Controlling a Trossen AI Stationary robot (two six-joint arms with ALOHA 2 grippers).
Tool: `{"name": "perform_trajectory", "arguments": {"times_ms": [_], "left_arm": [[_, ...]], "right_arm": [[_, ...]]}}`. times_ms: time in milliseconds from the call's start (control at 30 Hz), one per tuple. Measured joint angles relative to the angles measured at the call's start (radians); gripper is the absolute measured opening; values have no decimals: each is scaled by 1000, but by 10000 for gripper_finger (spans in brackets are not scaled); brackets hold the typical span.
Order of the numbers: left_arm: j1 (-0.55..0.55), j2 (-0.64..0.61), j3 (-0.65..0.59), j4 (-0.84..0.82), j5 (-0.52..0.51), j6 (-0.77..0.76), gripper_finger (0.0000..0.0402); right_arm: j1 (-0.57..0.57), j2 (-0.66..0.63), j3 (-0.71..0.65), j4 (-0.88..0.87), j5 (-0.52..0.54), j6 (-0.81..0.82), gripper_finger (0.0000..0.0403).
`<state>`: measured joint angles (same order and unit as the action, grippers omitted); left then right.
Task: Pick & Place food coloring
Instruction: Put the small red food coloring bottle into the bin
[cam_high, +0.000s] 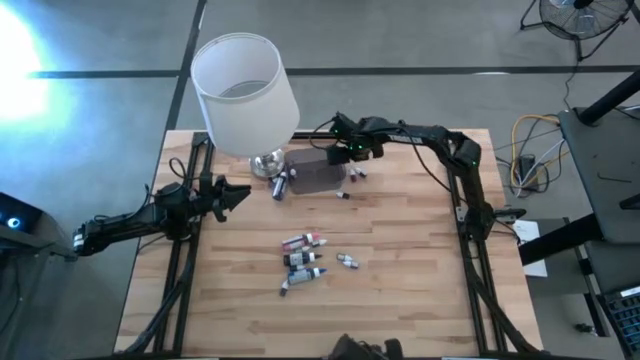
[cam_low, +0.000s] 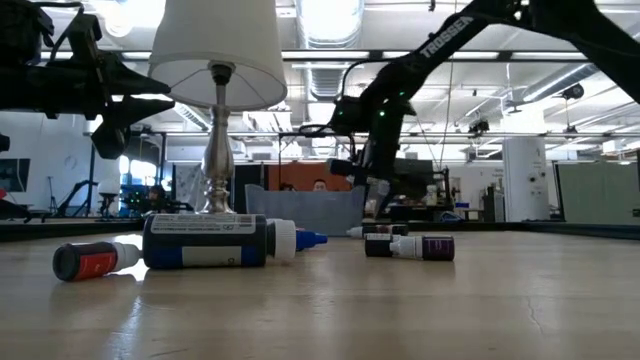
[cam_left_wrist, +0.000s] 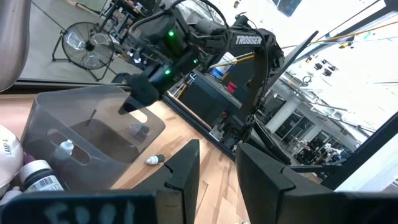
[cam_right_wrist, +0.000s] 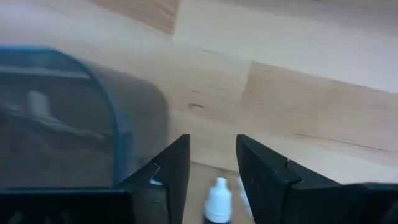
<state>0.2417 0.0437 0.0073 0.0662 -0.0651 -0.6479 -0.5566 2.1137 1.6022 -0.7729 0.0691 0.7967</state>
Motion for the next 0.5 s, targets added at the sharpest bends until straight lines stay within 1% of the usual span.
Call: {"name": "perform_trajectory", "arguments": {"times_ms": [100,200,267,300,433,500], "left_arm": [[0,0,0,0,0,0,85],[0,0,0,0,0,0,85],[0,0,0,0,0,0,85],[0,0,0,0,0,0,85],[0,0,0,0,0,0,85],[0,0,0,0,0,0,85]], "right_arm": [[-10,-2,30,-67,16,-66,132],[-26,-24,28,-124,43,-113,137],[-37,-46,15,-145,44,-153,140],[-41,-58,9,-156,35,-188,141],[-46,-66,-21,-190,-82,-336,143],[-43,-54,-40,-184,-90,-356,143]]}}
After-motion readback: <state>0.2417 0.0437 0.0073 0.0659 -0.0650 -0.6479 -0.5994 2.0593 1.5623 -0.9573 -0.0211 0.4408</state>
